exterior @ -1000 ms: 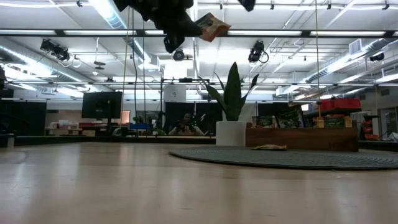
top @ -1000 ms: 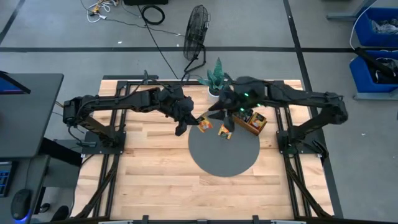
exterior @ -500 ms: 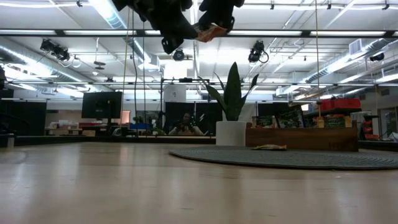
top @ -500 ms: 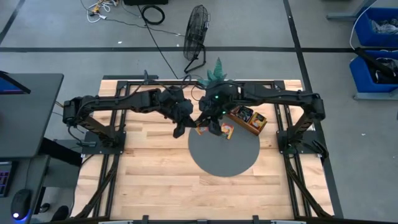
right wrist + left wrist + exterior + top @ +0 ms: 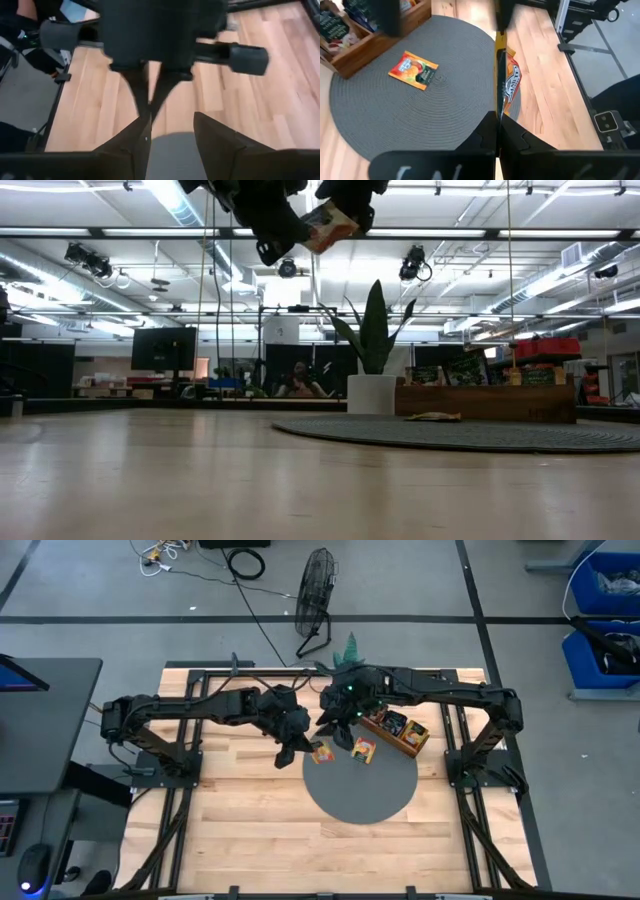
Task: Pick & Place Tea
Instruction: Put the yellow tea bag into the wooden organizer
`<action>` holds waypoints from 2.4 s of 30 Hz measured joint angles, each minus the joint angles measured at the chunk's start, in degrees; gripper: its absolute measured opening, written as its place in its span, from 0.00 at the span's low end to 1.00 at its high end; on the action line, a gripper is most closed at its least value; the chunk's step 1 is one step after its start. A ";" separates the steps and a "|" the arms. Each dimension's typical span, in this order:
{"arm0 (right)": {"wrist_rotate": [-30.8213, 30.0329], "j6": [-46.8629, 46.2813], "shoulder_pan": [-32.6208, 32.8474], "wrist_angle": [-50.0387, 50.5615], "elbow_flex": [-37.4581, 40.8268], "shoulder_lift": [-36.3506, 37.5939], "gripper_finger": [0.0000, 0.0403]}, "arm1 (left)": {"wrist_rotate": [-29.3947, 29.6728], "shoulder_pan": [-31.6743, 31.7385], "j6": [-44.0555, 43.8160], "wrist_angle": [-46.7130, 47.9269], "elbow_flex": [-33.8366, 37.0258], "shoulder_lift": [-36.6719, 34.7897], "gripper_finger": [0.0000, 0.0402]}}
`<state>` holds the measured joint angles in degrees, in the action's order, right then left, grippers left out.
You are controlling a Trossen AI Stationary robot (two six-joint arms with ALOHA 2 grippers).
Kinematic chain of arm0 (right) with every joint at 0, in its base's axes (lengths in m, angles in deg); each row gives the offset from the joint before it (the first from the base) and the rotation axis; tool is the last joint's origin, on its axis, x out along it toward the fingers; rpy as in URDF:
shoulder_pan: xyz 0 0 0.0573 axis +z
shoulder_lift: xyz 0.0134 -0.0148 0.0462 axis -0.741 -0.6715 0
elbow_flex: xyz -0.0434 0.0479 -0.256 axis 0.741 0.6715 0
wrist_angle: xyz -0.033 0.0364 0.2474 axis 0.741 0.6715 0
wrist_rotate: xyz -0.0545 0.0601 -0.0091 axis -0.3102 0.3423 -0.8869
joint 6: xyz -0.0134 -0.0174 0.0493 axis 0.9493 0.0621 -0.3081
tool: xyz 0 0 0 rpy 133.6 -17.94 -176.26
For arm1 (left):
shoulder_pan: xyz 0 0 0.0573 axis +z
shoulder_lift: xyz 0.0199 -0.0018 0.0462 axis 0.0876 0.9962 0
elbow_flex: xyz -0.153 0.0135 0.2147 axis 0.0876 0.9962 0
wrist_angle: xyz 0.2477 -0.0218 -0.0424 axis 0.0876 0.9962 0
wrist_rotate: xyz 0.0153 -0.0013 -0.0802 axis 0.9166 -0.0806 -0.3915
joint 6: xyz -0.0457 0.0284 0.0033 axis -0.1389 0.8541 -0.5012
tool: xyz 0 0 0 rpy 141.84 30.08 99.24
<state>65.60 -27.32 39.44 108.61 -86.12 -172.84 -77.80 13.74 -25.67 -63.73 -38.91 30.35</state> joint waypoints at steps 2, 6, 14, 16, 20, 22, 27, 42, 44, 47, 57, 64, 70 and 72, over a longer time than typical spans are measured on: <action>0.23 -0.33 -0.20 0.51 -0.01 -0.05 0.39 | -0.01 0.00 0.03 0.24 0.00 0.00 0.00; 5.42 -2.52 0.09 0.75 0.02 -0.82 0.39 | 0.86 0.04 0.15 0.19 0.00 0.00 0.00; 4.60 -2.99 1.00 0.72 0.02 -3.40 0.39 | 1.26 0.02 1.30 0.06 0.00 0.00 0.00; 4.46 -2.99 0.96 0.52 0.02 -4.10 0.39 | 1.30 0.04 1.40 0.11 0.00 0.00 0.00; 4.46 -2.99 0.96 0.46 0.02 -4.48 0.39 | 1.31 0.07 1.42 0.21 0.00 0.02 0.00; 4.46 -2.99 0.96 0.48 0.02 -4.52 0.38 | 1.32 0.07 1.44 0.21 0.00 0.04 0.00; 4.46 -2.84 0.89 0.47 0.02 -4.50 0.31 | 1.32 0.07 1.46 0.28 0.00 0.04 0.00; 2.61 1.34 0.85 0.64 0.06 -4.50 0.01 | 4.51 0.04 1.46 0.74 0.02 0.04 0.03; 2.26 1.53 0.85 0.84 0.08 -4.33 0.00 | 4.62 0.04 1.44 0.71 0.02 0.04 0.06; 0.12 1.70 0.85 1.26 0.14 -3.79 0.00 | 4.74 0.06 0.66 0.35 0.02 0.04 0.10; -9.13 0.55 -2.68 2.68 5.87 6.07 0.00 | 9.25 0.11 -3.13 0.70 0.02 -0.04 0.14; -13.77 -4.55 -4.84 -1.05 18.53 20.41 0.00 | 10.58 0.07 -3.15 -2.77 0.02 -0.07 0.14; -22.09 -10.20 -4.88 -4.26 29.42 33.83 0.00 | 10.54 0.04 -3.19 -11.15 0.02 -0.11 0.14; -25.22 -12.44 -4.93 -4.95 33.11 38.11 0.00 | 10.50 0.04 -3.25 -13.55 0.02 -0.11 0.14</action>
<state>40.38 -39.76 34.51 103.65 -53.01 -134.73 -67.30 13.78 -28.93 -77.29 -38.89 30.24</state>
